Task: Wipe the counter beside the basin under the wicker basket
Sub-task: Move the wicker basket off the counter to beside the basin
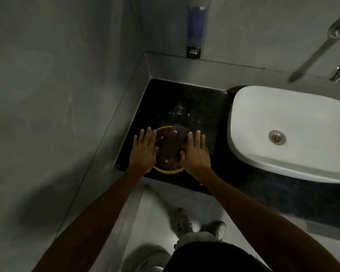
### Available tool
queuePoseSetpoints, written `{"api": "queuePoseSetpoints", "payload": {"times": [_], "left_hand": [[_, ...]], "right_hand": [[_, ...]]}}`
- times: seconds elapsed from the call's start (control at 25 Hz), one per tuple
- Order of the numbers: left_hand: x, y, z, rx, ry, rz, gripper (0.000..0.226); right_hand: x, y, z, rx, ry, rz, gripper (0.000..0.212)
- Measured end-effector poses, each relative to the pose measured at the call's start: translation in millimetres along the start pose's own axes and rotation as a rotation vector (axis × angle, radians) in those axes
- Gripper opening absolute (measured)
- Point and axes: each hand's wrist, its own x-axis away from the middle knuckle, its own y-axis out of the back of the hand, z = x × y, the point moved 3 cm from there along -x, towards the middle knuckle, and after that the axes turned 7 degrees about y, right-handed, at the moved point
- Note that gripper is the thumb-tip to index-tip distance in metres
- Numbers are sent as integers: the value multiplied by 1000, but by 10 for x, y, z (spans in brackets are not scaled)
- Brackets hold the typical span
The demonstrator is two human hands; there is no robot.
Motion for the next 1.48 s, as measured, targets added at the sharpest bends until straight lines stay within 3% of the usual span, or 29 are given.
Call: {"api": "queuePoseSetpoints", "payload": {"times": [0.12,0.24,0.4,0.48,0.72,0.96,1.12,1.28,1.4,1.48], "left_hand": [[-171,-36,104,-7,31,87,96],[-233,9,57,213,86,134,90],[60,137,-137,409,142,-2,73],[435,94,-361,509,85,-47,72],[1408,-422,-1605,652,-67,197,73],[1525,-777,-2880,575,-216,332,75],[1415,-958,-3279,488,-167,327,75],[1520,-954,-3564,241,-102,67,74],[1485,-893,-4114,122,-301,-69,70],[1406,-930,-4849,87,-452,-89,73]], "right_hand": [[-6,-153,-13,-189,-165,124,84],[-42,-109,9,-337,-239,103,69],[176,174,-153,-313,-164,47,57],[474,365,-414,-279,-101,-9,52],[1765,771,-1711,-147,-231,-20,49],[2507,944,-2810,-156,-455,-16,56],[2490,1014,-3143,-275,-411,-51,59],[2615,1105,-3468,-426,-336,-81,76],[2741,1365,-4043,-184,-325,-240,72],[2826,1625,-4610,-21,-350,-301,69]]}}
